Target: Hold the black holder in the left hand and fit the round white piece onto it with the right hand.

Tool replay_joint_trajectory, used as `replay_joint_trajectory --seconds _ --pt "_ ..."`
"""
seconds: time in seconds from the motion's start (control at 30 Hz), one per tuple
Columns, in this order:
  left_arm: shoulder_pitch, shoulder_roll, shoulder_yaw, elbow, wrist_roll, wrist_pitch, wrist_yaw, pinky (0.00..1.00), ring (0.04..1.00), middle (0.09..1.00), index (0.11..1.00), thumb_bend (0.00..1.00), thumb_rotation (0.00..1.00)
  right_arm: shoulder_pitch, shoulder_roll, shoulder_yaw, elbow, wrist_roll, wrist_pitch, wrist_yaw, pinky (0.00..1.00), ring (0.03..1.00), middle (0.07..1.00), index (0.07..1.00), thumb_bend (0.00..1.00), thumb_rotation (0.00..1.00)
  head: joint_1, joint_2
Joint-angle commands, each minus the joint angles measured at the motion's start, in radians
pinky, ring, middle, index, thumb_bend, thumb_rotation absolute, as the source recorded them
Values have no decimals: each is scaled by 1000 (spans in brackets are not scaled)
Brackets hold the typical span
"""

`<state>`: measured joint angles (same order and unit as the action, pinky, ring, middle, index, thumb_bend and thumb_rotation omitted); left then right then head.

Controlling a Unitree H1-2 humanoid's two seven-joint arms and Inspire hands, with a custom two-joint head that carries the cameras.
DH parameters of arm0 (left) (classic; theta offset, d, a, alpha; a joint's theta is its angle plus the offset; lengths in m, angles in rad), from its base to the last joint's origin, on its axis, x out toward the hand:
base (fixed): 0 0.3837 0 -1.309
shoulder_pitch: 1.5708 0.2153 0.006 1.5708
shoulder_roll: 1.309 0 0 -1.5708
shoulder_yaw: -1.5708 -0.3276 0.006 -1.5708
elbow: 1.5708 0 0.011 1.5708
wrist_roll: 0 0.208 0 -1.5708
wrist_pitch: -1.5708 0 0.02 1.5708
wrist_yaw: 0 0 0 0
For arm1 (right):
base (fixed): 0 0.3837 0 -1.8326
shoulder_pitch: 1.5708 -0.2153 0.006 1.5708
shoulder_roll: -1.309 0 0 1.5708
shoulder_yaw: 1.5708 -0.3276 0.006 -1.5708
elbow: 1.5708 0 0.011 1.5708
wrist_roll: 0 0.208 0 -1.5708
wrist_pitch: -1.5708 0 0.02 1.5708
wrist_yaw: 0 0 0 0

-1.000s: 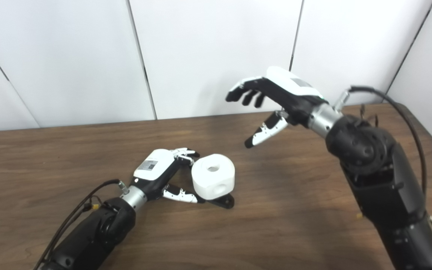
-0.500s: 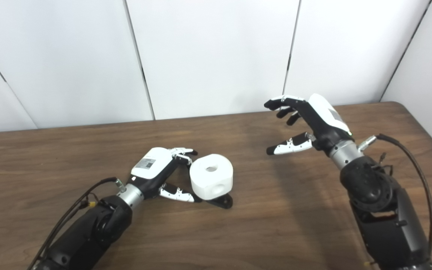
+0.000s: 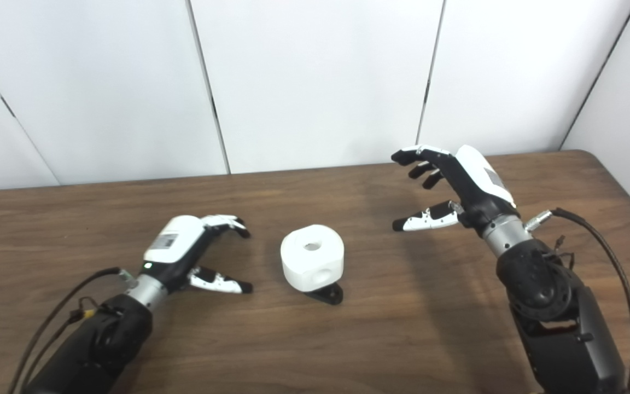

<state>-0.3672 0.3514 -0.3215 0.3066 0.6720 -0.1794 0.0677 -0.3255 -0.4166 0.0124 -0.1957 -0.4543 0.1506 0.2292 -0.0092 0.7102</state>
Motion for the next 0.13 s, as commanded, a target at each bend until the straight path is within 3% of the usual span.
replay_joint_trajectory --seconds 0.0,0.1 --pt "37 28 66 -14 -53 23 20 593 759 789 653 780 79 -17 3 -10 -14 -2 -14 -40 560 678 754 735 670 48 1 -3" --pt "59 -14 149 -48 -145 -41 74 588 697 725 636 723 8 -4 18 -12 -5 -5 -15 -60 546 669 744 725 647 62 7 -6"
